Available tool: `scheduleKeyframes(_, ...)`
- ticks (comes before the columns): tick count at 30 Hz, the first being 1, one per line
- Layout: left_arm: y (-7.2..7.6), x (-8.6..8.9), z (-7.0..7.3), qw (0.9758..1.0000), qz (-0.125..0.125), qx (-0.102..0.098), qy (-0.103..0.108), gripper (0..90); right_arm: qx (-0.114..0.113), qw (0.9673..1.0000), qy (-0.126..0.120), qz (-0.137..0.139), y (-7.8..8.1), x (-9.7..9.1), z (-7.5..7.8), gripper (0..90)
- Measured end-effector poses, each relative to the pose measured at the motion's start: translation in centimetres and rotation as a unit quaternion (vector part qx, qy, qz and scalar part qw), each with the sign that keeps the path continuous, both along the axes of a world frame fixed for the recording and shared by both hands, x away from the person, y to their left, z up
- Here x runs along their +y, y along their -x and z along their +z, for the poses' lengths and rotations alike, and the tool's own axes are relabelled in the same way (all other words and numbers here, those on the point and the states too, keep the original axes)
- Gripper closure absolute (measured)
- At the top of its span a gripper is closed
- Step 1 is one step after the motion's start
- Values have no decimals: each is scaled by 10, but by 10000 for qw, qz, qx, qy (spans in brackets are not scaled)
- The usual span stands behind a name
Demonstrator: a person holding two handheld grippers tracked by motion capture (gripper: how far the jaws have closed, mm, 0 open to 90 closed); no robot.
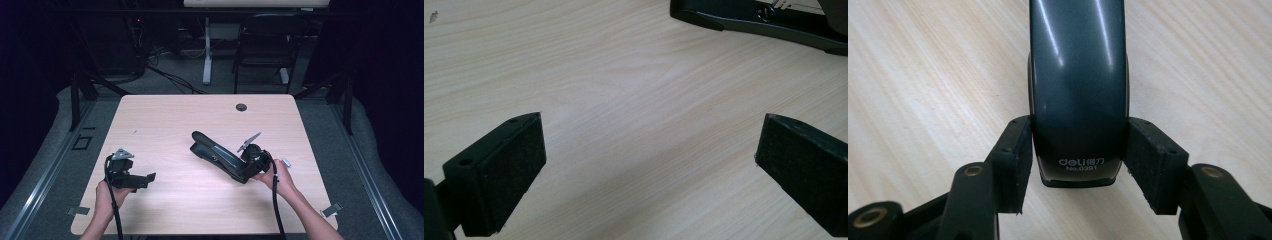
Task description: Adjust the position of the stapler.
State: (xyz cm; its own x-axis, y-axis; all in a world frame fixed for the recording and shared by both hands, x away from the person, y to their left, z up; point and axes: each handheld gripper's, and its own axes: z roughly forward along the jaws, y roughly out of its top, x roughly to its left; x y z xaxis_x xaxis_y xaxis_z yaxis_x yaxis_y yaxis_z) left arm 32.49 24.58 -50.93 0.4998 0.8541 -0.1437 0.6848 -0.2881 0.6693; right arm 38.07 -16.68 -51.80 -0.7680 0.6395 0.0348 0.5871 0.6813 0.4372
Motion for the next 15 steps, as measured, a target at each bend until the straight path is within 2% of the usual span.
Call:
scheduleKeyframes(11,-2,1,-1,10000,86,6,-25,1,193,9993,-306,-33,8,0,-1,463)
scheduleKeyframes(15,-2,0,-1,10000,48,-26,-59,1,293,9986,-439,-59,12,1,-1,474)
